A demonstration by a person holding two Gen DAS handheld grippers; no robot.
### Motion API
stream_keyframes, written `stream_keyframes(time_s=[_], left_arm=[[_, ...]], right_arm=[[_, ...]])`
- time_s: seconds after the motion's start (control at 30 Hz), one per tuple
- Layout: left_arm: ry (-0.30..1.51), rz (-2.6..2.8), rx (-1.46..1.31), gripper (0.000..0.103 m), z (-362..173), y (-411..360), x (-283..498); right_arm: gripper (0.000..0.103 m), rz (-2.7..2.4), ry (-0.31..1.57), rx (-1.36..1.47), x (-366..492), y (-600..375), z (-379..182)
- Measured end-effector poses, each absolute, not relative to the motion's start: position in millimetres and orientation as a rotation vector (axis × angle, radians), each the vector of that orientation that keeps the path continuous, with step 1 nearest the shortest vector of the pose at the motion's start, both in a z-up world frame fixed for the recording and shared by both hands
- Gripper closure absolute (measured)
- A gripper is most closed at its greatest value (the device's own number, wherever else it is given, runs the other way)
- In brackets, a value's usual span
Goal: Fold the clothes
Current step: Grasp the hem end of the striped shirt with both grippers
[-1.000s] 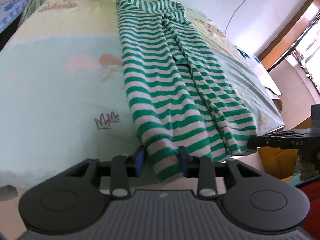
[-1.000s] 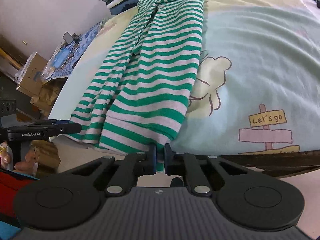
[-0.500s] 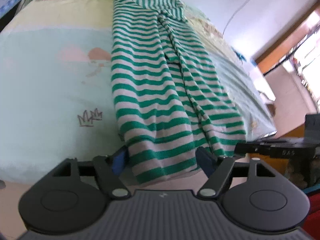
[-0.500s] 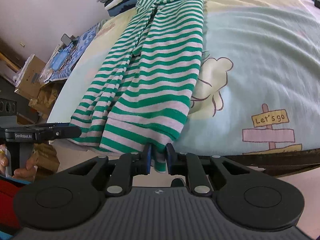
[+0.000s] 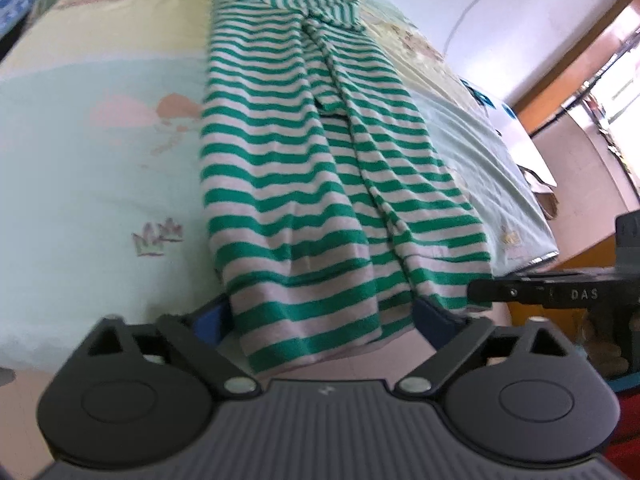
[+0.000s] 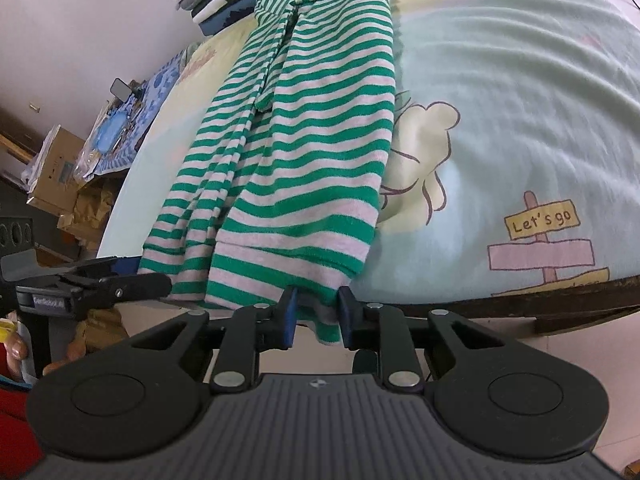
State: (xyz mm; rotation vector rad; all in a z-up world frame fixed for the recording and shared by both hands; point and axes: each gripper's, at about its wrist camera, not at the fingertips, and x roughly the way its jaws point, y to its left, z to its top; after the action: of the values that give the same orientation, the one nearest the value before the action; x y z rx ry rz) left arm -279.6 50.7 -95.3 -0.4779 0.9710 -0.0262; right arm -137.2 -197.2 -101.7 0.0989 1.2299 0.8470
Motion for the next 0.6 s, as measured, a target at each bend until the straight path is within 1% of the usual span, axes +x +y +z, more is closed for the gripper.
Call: stream_keyframes(time_s=[0.03, 0.07, 0.1, 0.2, 0.23, 0.3, 0.33, 0.37, 0.4, 0.43, 0.53, 0.6], left_arm=[[0.967, -0.019, -0.482, 0.03, -95, 52, -281], [0.964, -0.016, -0.495, 0.033, -95, 55, -283], [0.96, -0.011, -0.516, 0.039, -95, 58, -284], [0.957, 0.007, -0.539, 0.052, -95, 63, -284], [0.957, 0.013, -0.542, 0.053, -95, 64, -285], [0.957, 0.011, -0.558, 0.053, -96, 65, -285], [0.956, 0.011, -0.567, 0.05, -96, 66, -286], [0.953, 0.008, -0.573, 0.048, -96, 67, -286], [0.951, 0.004, -0.574, 0.045, -96, 67, -286], [0.949, -0.001, -0.573, 0.04, -96, 67, -287], [0.951, -0.016, -0.557, 0.031, -96, 63, -285], [0.95, -0.017, -0.542, 0.031, -96, 58, -282]], right_arm=[[0.087, 0.822, 1.259, 0.079, -137, -197, -107], [0.095, 0.796, 1.287, 0.059, -136, -197, -112], [0.1, 0.784, 1.292, 0.07, -135, -199, -115], [0.099, 0.849, 1.253, 0.083, -136, -203, -107], [0.099, 0.892, 1.233, 0.071, -136, -203, -102], [0.091, 0.955, 1.228, 0.056, -138, -203, -94], [0.082, 0.984, 1.229, 0.049, -138, -203, -91], [0.068, 0.994, 1.218, 0.03, -140, -204, -87], [0.064, 0.996, 1.203, 0.005, -142, -205, -84], [0.059, 0.991, 1.193, -0.012, -144, -207, -81], [0.059, 0.981, 1.19, 0.032, -144, -218, -77], [0.06, 0.976, 1.171, 0.087, -142, -221, -77]])
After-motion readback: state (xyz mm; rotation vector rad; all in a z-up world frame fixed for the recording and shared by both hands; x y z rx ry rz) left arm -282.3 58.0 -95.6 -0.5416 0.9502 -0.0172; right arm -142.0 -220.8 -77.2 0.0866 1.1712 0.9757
